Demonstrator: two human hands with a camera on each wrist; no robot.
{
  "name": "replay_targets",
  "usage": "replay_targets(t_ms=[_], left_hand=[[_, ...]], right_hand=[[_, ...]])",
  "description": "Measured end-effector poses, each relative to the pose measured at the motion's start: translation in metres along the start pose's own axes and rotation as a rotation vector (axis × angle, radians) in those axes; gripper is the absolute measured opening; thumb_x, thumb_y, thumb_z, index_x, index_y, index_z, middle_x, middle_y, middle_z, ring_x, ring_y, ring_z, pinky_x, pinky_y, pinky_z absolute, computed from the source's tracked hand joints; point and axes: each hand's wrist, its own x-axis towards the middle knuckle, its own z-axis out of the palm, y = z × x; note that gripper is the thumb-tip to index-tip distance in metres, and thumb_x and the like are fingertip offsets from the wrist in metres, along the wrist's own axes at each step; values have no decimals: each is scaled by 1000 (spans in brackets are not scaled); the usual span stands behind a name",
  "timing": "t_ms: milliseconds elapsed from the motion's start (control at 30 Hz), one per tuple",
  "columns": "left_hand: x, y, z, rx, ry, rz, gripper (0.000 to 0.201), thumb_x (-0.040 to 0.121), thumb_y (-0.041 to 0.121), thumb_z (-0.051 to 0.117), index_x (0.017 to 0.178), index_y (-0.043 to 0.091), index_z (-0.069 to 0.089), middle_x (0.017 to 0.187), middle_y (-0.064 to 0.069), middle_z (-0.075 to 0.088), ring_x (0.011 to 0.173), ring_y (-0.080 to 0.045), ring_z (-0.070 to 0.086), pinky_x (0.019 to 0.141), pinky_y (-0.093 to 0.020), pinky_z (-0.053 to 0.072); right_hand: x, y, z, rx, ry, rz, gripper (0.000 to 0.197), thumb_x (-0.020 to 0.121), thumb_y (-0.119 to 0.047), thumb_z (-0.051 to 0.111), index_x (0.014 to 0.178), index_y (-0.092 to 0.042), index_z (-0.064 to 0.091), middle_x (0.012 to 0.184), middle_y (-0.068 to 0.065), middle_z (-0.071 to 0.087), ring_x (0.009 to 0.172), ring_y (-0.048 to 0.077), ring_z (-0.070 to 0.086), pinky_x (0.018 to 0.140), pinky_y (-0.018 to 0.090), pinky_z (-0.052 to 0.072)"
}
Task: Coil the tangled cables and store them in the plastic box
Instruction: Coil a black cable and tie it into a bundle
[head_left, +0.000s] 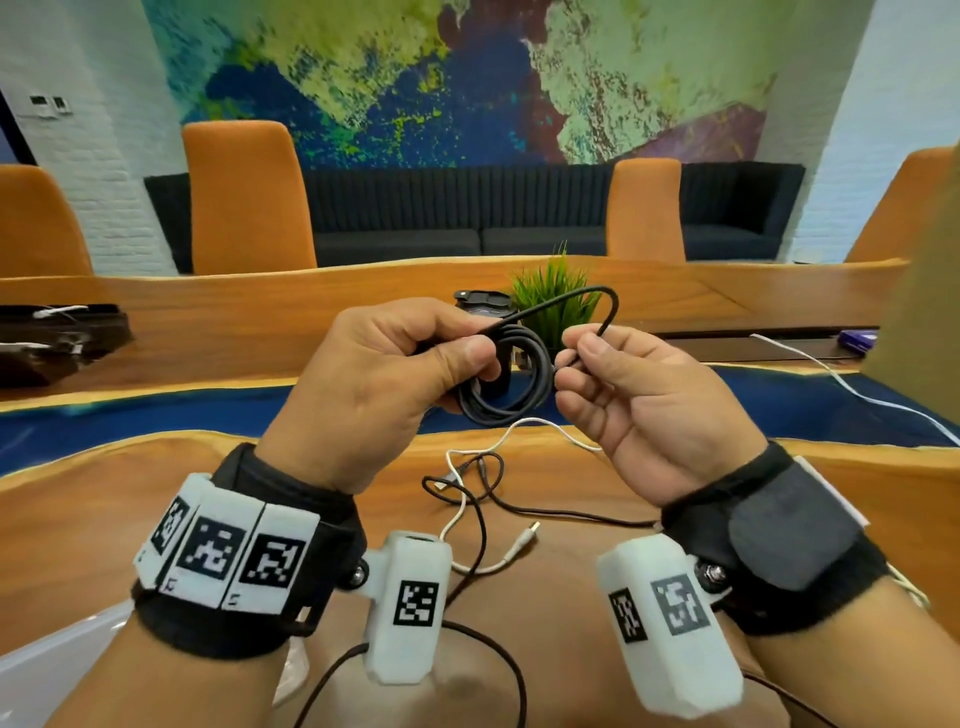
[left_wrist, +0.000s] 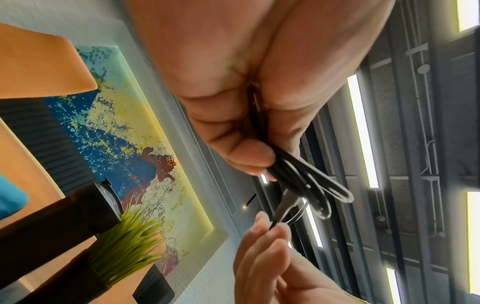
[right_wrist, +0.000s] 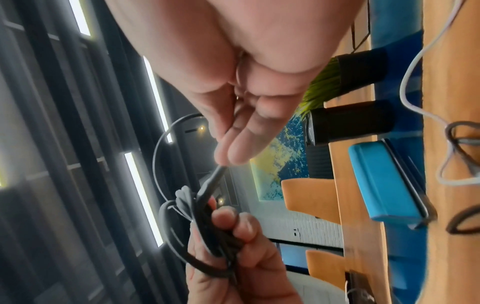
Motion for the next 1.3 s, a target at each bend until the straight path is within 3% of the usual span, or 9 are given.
replay_targets(t_ms=[300, 433, 533, 667, 767, 867, 1067, 1200, 1300], left_hand=[[1, -7, 10, 112, 81, 159, 24, 88, -5, 66, 96, 17, 72, 87, 3, 76, 83, -3, 70, 70, -14, 52], [0, -8, 12, 215, 128, 248, 26, 86, 7, 68, 98, 30, 71, 97, 12, 74, 90, -1, 68, 77, -12, 50], [0, -11, 13, 256, 167, 250, 24, 85, 11, 68, 99, 29, 73, 95, 16, 74, 91, 2, 68, 80, -12, 49], [6, -11, 3, 294, 284, 222, 25, 88, 3, 70, 99, 25, 73, 92, 15, 75, 88, 2, 68, 79, -16, 52], [9, -5, -21, 300, 380, 172, 20, 90, 4, 68, 101, 20, 74, 92, 9, 74, 87, -4, 69, 81, -27, 58], [9, -5, -26, 272, 398, 129, 20, 89, 6, 69, 102, 21, 74, 92, 4, 75, 89, -10, 71, 82, -31, 59], [9, -7, -12, -206, 327, -97, 17, 93, 5, 60, 94, 15, 73, 79, -2, 72, 76, -11, 67, 66, -22, 54], [9, -7, -4, -354, 293, -145, 17, 92, 6, 60, 91, 15, 75, 76, -3, 71, 71, -8, 66, 59, -18, 52], [7, -8, 6, -366, 245, -128, 14, 83, 13, 65, 87, 17, 77, 78, -5, 72, 75, -11, 67, 62, -21, 53]], right_hand=[[-15, 16, 11, 5, -337, 232, 26, 94, -28, 49, 97, -15, 71, 96, 3, 65, 83, 17, 55, 66, 32, 41], [-17, 14, 9, 86, -511, 331, 30, 86, -36, 52, 100, -12, 62, 111, 15, 55, 99, 31, 55, 74, 41, 47], [-19, 15, 14, -66, -412, 309, 20, 81, -15, 66, 98, -14, 57, 86, 13, 61, 68, 20, 60, 52, 27, 50], [-19, 3, 13, -311, -230, 139, 28, 92, -4, 54, 118, -12, 59, 68, 12, 57, 46, 14, 48, 38, 22, 41], [-11, -12, -2, -872, -56, -184, 31, 98, -6, 49, 115, -27, 64, 71, 4, 64, 53, 17, 58, 48, 33, 50], [-6, -19, -17, -1334, 103, -466, 25, 97, -17, 51, 98, -37, 66, 74, -8, 64, 65, 8, 64, 60, 25, 53], [1, 1, -19, -1753, -53, -709, 9, 88, -22, 65, 90, -24, 73, 91, -8, 61, 91, 16, 52, 75, 37, 47], [-2, 1, -13, -1543, 23, -841, 10, 91, -18, 63, 88, -22, 72, 84, -7, 60, 81, 9, 55, 72, 21, 45], [-4, -1, -4, -969, 195, -590, 16, 94, -10, 58, 90, -21, 69, 79, -1, 70, 77, 12, 70, 67, 18, 55]])
